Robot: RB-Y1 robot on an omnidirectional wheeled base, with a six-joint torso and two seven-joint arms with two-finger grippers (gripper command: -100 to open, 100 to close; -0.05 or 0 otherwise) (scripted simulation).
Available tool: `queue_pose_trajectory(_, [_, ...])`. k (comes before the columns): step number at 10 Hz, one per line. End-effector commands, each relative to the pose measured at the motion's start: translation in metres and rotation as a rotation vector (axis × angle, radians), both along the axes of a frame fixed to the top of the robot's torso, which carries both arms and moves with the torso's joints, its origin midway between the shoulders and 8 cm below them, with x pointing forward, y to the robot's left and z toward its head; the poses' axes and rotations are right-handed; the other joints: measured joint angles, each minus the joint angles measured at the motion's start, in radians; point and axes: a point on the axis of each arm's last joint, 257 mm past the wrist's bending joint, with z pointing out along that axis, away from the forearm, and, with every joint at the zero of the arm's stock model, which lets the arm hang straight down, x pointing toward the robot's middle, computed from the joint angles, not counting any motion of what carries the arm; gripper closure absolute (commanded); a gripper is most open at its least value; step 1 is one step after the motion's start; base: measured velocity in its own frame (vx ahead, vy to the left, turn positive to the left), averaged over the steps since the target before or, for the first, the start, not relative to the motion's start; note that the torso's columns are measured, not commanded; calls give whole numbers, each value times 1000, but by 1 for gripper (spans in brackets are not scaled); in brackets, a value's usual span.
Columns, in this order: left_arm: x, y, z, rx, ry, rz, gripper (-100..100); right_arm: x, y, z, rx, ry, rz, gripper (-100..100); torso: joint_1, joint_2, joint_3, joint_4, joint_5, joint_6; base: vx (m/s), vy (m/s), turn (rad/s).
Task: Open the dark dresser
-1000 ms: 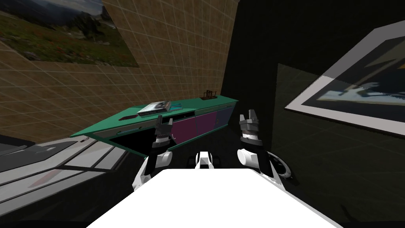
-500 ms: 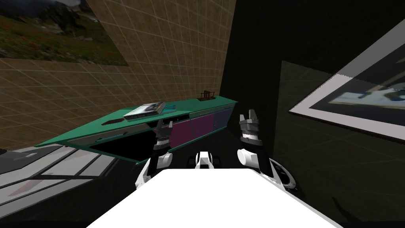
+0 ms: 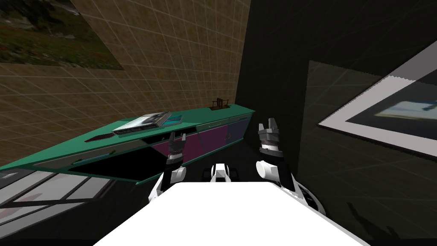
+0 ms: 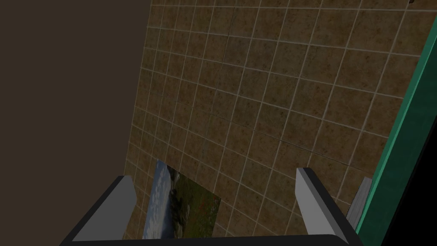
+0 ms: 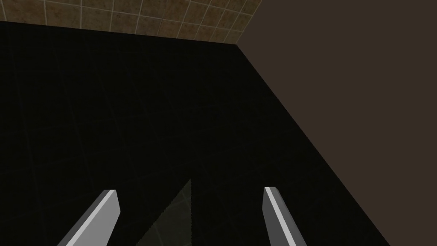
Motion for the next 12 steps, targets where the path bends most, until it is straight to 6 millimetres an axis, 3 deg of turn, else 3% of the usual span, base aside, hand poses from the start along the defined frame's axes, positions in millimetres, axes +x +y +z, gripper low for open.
queue_pose_trajectory(1, [-4, 9, -17, -20, 1, 7, -100, 0, 0, 0, 0, 0, 0, 0, -1, 1, 1, 1, 0, 0, 130, -139, 13])
queue_pose_trajectory(12, [-22, 40, -87, -104, 30, 55, -100, 0, 0, 0, 0, 0, 0, 0, -5, -4, -2, -1, -1, 0, 125, -137, 11])
